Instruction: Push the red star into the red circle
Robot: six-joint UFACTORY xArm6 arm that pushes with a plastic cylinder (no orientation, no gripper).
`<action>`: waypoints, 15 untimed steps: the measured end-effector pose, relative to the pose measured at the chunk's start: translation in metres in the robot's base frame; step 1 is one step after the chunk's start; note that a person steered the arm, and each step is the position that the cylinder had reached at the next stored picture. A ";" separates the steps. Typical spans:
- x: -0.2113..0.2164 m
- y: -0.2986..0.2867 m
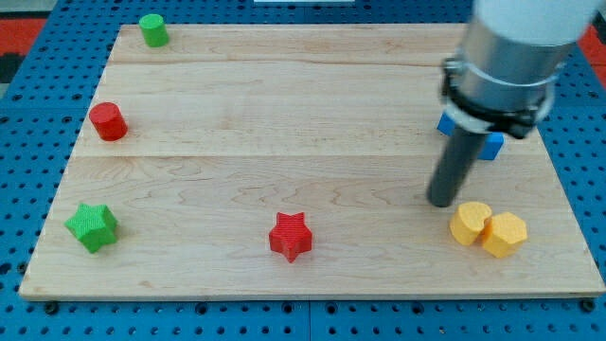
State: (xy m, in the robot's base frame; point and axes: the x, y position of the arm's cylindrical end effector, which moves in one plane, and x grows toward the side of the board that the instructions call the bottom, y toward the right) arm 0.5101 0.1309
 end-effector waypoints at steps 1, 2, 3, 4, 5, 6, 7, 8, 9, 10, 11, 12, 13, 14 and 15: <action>0.014 -0.057; 0.084 -0.074; 0.067 -0.118; -0.005 -0.169; -0.037 -0.246; -0.015 -0.192; 0.021 -0.172; 0.060 -0.186; 0.017 -0.234; -0.043 -0.267; -0.022 -0.257; 0.010 -0.211; -0.015 -0.191; -0.054 -0.221; -0.083 -0.298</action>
State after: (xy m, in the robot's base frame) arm 0.4270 -0.1671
